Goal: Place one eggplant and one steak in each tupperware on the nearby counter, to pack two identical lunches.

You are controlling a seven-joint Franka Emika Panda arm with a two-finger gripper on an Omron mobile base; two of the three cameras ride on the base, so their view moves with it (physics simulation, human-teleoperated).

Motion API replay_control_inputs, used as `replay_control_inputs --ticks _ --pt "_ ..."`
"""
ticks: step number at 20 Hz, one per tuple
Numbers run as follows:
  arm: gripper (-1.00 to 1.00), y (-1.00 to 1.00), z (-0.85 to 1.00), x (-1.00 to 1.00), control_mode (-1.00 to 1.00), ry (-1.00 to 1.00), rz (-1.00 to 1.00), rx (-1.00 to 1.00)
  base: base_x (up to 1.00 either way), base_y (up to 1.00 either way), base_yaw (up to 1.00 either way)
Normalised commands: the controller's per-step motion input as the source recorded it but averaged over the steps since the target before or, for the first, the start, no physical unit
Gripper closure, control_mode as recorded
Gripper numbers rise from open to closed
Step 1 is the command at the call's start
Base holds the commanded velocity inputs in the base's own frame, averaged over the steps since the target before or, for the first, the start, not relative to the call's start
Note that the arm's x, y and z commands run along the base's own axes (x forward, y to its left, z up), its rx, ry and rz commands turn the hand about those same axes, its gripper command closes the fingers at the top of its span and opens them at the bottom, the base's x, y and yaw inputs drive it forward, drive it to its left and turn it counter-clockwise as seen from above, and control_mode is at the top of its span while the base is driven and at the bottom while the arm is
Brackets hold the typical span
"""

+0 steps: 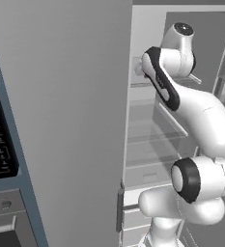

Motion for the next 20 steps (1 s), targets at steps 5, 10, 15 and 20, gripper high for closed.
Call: replay_control_inputs --ticks 5,10,15,20 --pt "1.00 0.39 0.03 -1.00 -1.00 0.00 -0.01 0.01 0.00 0.00 0.00" --pt "1.00 0.18 -0.38 -1.00 -1.00 0.01 -0.02 0.00 0.00 0.00 0.00" --pt "1.00 0.08 -0.72 -1.00 -1.00 0.06 -0.08 0.00 0.00 0.00 0.00" --pt "1.00 0.12 -0.37 -0.40 1.00 0.03 -0.02 -0.01 -0.60 0.19 -0.04"
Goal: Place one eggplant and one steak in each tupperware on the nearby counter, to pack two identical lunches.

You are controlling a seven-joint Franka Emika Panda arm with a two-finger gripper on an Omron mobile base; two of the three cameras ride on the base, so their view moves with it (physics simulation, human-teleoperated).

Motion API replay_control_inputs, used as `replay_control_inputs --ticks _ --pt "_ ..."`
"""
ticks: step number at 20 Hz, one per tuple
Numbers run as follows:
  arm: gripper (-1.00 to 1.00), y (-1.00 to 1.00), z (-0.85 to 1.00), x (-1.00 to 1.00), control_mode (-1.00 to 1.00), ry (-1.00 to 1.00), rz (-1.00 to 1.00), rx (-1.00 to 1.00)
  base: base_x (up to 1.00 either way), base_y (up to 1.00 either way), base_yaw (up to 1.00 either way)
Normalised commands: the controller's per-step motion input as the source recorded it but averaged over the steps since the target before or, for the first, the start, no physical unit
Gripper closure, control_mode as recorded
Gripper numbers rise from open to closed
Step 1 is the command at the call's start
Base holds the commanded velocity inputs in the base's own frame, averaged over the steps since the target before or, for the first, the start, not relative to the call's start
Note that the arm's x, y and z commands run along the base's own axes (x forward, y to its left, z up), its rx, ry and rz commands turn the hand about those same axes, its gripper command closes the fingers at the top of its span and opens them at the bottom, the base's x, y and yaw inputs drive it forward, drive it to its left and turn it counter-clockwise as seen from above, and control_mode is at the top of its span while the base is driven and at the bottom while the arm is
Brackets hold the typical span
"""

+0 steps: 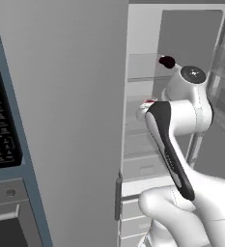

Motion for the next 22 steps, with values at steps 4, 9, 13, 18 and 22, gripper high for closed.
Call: replay_control_inputs --ticks 4,9,13,18,22 --pt "1.00 0.00 0.00 0.00 1.00 0.00 0.00 0.00 -1.00 0.43 -0.11" --pt "1.00 0.00 0.00 0.00 1.00 0.00 0.00 0.00 -1.00 0.58 -0.34" --pt "1.00 0.00 0.00 0.00 1.00 0.00 0.00 0.00 -1.00 0.59 -0.64" --pt "1.00 0.00 0.00 0.00 1.00 0.00 0.00 0.00 -0.92 0.34 -0.82" --pt "1.00 0.00 0.00 0.00 1.00 0.00 0.00 0.00 -0.74 0.21 -0.87"
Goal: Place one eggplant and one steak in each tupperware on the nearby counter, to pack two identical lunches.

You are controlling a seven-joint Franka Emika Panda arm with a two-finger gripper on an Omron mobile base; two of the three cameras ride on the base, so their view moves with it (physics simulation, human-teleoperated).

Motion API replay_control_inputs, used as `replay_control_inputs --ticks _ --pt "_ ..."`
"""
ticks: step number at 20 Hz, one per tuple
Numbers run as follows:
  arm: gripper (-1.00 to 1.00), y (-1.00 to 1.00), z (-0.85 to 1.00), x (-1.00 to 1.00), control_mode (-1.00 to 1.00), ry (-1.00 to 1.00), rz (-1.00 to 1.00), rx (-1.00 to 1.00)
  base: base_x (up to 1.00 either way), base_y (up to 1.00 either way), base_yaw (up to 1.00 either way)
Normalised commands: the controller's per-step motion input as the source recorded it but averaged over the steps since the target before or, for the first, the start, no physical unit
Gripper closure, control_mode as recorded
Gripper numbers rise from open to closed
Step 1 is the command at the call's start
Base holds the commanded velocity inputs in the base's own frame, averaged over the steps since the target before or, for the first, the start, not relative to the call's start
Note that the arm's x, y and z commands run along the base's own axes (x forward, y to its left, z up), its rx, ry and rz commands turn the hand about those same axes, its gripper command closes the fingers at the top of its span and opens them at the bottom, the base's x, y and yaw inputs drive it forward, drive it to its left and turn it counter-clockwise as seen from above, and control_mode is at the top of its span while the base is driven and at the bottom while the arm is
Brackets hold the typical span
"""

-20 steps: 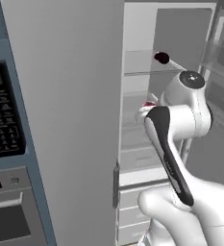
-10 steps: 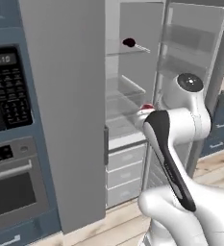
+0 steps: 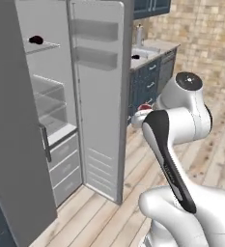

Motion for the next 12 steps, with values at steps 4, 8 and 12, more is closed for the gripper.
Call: replay_control_inputs --ticks 4,8,12 --pt "1.00 0.00 0.00 0.00 1.00 0.00 0.00 0.00 -0.67 0.10 -0.88" --pt "1.00 0.00 0.00 0.00 1.00 0.00 0.00 0.00 0.62 -0.47 -0.67" --pt "1.00 0.00 0.00 0.00 1.00 0.00 0.00 0.00 1.00 -0.32 -0.32"
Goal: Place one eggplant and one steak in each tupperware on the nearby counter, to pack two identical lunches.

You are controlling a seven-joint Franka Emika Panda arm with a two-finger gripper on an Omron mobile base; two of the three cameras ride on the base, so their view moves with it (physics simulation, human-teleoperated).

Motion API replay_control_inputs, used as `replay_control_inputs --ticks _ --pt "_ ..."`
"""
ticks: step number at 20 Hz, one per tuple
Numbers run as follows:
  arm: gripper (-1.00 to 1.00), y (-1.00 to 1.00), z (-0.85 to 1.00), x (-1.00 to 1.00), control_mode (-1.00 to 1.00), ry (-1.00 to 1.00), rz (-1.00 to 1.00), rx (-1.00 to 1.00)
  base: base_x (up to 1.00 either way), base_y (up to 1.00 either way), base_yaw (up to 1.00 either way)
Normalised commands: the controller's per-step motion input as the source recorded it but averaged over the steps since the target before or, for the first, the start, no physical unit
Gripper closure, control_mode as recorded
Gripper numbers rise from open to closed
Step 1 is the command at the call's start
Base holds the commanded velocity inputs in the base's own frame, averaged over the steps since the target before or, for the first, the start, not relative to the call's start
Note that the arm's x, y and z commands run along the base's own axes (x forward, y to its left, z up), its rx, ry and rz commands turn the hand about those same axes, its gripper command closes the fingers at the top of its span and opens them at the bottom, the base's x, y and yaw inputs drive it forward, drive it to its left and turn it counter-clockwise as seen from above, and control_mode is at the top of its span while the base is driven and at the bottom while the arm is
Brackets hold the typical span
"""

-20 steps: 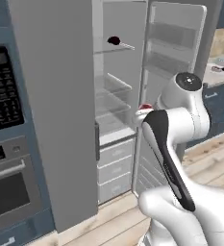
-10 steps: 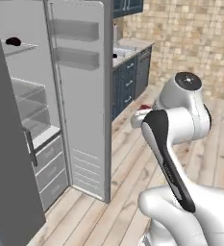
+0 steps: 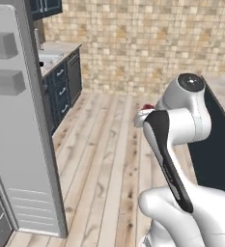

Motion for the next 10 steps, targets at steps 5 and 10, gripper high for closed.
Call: replay_control_inputs --ticks 5,10 --pt "1.00 0.00 0.00 0.00 1.00 0.00 0.00 0.00 1.00 -0.10 -0.24" --pt "1.00 0.00 0.00 0.00 1.00 0.00 0.00 0.00 1.00 0.00 -0.15"
